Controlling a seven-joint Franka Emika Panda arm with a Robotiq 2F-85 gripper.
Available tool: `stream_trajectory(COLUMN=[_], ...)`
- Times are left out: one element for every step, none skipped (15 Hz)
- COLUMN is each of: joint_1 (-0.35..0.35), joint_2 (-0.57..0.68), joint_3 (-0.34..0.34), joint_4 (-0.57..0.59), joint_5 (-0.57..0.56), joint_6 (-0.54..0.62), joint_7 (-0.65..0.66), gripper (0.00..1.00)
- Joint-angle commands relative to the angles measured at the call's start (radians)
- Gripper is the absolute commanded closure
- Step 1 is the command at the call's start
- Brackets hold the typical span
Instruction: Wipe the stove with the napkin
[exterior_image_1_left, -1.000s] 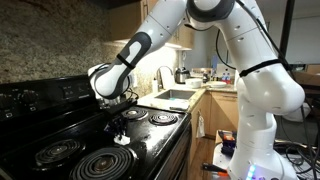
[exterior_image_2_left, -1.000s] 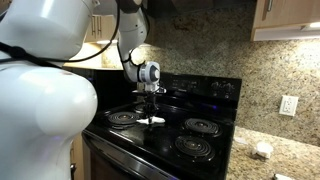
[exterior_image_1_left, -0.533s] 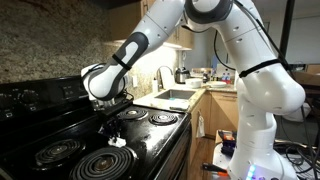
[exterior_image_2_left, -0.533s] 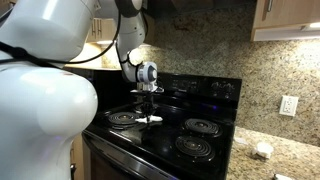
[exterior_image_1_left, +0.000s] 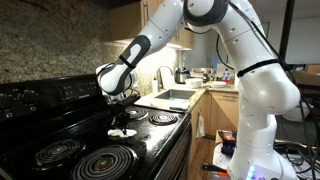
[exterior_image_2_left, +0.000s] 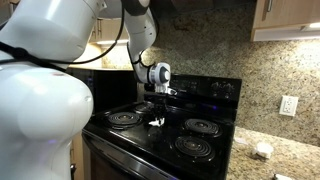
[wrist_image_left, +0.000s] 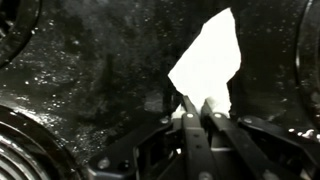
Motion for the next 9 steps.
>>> stream_trajectory(joint_1=[-0.083, -0.100, -0.120, -0.144, -0.155, -0.176, -0.190, -0.205, -0.218], joint_2=[0.042, 0.043, 0.040, 0.036, 0.031, 0.031, 0.030, 0.028, 0.032], joint_3=[-0.019, -0.034, -0.042, -0.048, -0.062, -0.067, -0.078, -0.085, -0.099], joint_4=[-0.019, -0.019, -0.018, -0.019, -0.017, -0.016, -0.014, -0.013, -0.008], joint_5=[-0.003, -0.025, -0.030, -0.024, -0.039, -0.036, -0.044, -0.045, -0.055], joint_6=[0.012, 0.020, 0.024, 0.022, 0.018, 0.023, 0.022, 0.022, 0.031], joint_7=[-0.148, -0.172, -0.207, -0.249, -0.265, -0.304, -0.322, -0.345, -0.353], gripper=[0.92, 0.92, 0.92, 0.92, 0.92, 0.92, 0.92, 0.92, 0.92])
